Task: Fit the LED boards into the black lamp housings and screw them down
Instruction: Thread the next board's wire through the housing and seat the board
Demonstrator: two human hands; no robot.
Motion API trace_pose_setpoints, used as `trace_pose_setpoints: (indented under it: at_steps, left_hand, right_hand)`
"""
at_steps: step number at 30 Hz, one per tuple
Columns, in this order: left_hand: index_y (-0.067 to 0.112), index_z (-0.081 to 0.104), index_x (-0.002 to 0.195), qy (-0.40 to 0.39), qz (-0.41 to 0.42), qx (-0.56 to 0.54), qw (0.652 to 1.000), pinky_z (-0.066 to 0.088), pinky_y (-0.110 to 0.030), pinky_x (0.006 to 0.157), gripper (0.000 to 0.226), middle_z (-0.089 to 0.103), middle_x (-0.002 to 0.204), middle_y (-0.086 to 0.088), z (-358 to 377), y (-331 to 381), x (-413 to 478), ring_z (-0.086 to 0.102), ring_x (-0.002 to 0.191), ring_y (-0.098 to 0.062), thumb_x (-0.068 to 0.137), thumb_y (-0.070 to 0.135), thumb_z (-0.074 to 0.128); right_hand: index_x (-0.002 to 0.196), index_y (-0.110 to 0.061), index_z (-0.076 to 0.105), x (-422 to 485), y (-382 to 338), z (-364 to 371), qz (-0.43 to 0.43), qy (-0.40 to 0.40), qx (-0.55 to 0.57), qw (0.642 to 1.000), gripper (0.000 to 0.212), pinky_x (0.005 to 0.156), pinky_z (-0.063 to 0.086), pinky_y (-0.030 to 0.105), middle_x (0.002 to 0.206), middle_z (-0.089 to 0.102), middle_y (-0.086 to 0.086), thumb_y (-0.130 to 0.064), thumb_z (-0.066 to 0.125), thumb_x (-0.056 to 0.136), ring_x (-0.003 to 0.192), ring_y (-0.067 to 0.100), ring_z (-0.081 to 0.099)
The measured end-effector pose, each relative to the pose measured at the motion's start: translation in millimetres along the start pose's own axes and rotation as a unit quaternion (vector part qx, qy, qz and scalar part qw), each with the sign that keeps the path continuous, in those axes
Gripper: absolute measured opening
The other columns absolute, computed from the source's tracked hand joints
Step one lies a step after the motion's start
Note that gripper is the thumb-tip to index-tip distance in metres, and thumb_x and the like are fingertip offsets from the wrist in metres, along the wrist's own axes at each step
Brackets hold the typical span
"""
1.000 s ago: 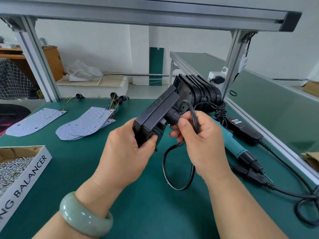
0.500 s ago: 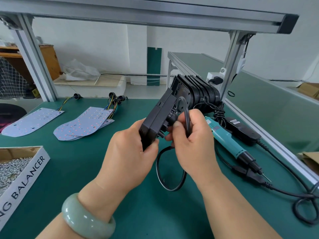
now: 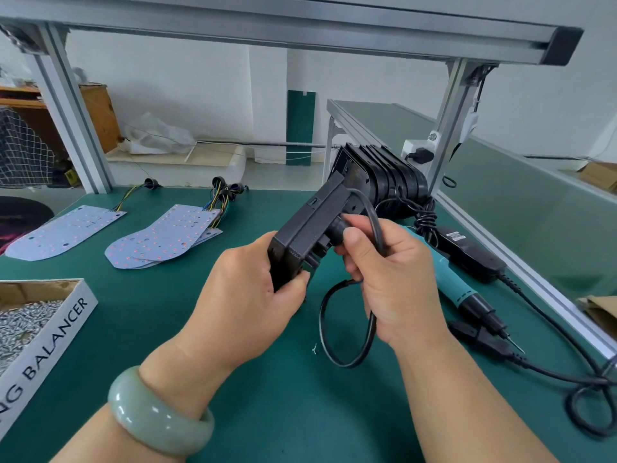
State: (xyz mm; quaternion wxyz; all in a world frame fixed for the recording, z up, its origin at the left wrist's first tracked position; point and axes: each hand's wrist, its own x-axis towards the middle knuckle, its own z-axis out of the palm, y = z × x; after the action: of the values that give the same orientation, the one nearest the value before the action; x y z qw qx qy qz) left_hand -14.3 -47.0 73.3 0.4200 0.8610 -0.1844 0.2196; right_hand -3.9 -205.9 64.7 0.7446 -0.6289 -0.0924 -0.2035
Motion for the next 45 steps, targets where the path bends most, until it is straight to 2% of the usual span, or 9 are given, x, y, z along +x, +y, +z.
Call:
trace_pose_setpoints:
  at_steps: [8,11,20,23,26,33,39,42,45]
  left_hand:
    - [0.016,0.058,0.074,-0.004,0.012,0.015,1.000,0.039,-0.036,0.054,0.017,0.054,0.058,-0.011,-4.8,-0.7,0.7,0.044,0.062,-0.027,0.070,0.032,0.057]
    - [0.016,0.063,0.079,0.023,-0.016,-0.014,1.000,0.043,-0.030,0.058,0.022,0.061,0.062,-0.003,-0.4,1.8,1.0,0.050,0.064,-0.022,0.069,0.035,0.057]
    - [0.046,0.039,0.064,0.038,0.032,0.046,0.998,0.032,-0.004,0.049,0.031,0.054,0.062,0.023,7.0,10.9,-3.7,0.045,0.054,-0.001,0.073,0.029,0.063]
    - [0.032,0.057,0.079,0.075,0.030,0.083,0.993,0.032,-0.020,0.054,0.017,0.035,0.044,0.011,13.7,10.3,-5.6,0.042,0.063,-0.014,0.078,0.023,0.071]
    - [0.013,0.062,0.094,0.086,0.021,0.132,0.987,0.031,-0.025,0.047,0.019,0.046,0.056,0.011,16.5,12.2,-6.5,0.048,0.052,-0.022,0.079,0.021,0.070]
    - [0.021,0.047,0.133,-0.066,0.064,0.098,0.991,0.047,-0.022,0.079,0.057,0.058,0.118,0.013,22.6,18.5,-13.2,0.057,0.097,-0.012,0.078,0.034,0.052]
    - [0.031,0.054,0.118,0.113,-0.002,-0.093,0.989,0.046,-0.017,0.088,0.060,0.061,0.116,0.017,-4.9,-4.2,2.4,0.056,0.106,0.005,0.066,0.060,0.058]
    - [0.035,0.025,0.140,-0.010,-0.047,-0.151,0.987,0.026,-0.028,0.116,0.115,0.036,0.148,0.016,-22.1,-23.0,11.5,0.031,0.136,0.006,0.044,0.080,0.070]
    - [0.033,0.015,0.146,-0.206,-0.038,-0.298,0.931,0.027,-0.039,0.117,0.121,0.045,0.146,0.013,-23.9,-24.2,8.5,0.038,0.137,-0.005,0.051,0.065,0.081]
  right_hand:
    - [0.082,-0.015,0.073,-3.7,1.2,7.1,-0.121,0.019,-0.179,0.976,0.018,0.057,0.048,0.038,0.063,0.060,0.006,-0.025,0.059,0.087,0.056,0.019,0.051]
    - [0.096,-0.041,0.067,-5.1,3.2,9.4,-0.066,0.022,-0.131,0.989,0.017,0.072,0.055,0.029,0.071,0.065,-0.015,-0.032,0.063,0.082,0.068,0.005,0.061]
    - [0.100,-0.042,0.072,-4.5,2.3,12.3,-0.041,-0.003,-0.116,0.992,0.023,0.074,0.048,0.020,0.081,0.068,-0.013,-0.037,0.052,0.090,0.073,0.002,0.058]
    - [0.129,-0.021,0.058,-5.8,-0.2,7.1,-0.015,-0.073,-0.194,0.978,0.057,0.100,0.039,0.017,0.110,0.063,-0.013,-0.055,0.034,0.090,0.106,-0.007,0.054]
    - [0.148,-0.032,0.015,-11.2,-4.2,8.3,0.014,-0.130,-0.174,0.976,0.100,0.091,0.025,-0.006,0.120,0.038,-0.041,-0.084,0.047,0.069,0.113,-0.033,0.031]
    - [0.102,-0.037,0.063,-9.0,-8.2,11.8,-0.006,-0.096,-0.099,0.990,0.033,0.080,0.051,0.024,0.090,0.067,-0.005,-0.036,0.069,0.070,0.084,0.008,0.062]
    - [0.099,-0.027,0.076,5.1,-6.8,-14.9,0.080,-0.114,0.086,0.987,0.045,0.098,0.045,0.040,0.106,0.071,0.001,-0.008,0.057,0.063,0.101,0.019,0.063]
    - [0.115,-0.020,0.070,4.0,-11.7,-24.0,0.051,-0.256,0.109,0.959,0.057,0.102,0.045,0.040,0.117,0.068,0.004,-0.016,0.060,0.060,0.112,0.022,0.061]
    - [0.123,-0.012,0.064,1.0,-13.2,-25.1,0.056,-0.346,0.127,0.928,0.061,0.101,0.043,0.041,0.123,0.065,0.006,-0.015,0.057,0.063,0.115,0.025,0.059]
